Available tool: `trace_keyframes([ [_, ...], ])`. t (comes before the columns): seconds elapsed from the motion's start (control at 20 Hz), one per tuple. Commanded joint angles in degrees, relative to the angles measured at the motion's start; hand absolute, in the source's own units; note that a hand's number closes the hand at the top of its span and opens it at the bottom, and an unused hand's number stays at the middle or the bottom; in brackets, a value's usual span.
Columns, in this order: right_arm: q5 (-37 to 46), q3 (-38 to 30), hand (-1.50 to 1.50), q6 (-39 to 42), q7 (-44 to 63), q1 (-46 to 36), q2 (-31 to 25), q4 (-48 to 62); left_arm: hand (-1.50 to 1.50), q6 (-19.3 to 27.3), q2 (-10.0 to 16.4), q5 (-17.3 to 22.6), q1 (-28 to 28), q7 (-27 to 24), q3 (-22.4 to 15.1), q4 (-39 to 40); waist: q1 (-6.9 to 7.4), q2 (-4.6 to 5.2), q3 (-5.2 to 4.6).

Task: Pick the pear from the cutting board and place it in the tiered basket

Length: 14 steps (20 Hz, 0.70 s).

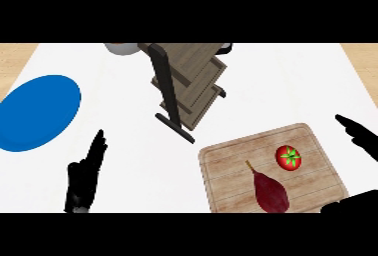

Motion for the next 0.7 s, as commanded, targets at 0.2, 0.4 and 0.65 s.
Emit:
trace_keyframes([
  [0.2,13.4,11.15,-1.5,-0.17,7.75,-5.46,6.78,2.48,0.0,1.05,-2.12,-3.05,-0.61,4.12,0.15,-1.87,0.12,0.12,0.04],
  [0.4,15.03,14.76,-1.5,3.76,11.33,-7.02,5.29,3.38,0.0,-1.57,-0.53,-2.29,-0.76,3.24,1.99,-0.78,0.31,0.15,0.0],
  [0.65,15.78,17.96,-1.5,6.05,13.73,-12.21,8.71,10.44,0.0,-1.83,-2.95,-3.12,0.02,0.11,2.19,0.96,0.56,0.24,0.0],
])
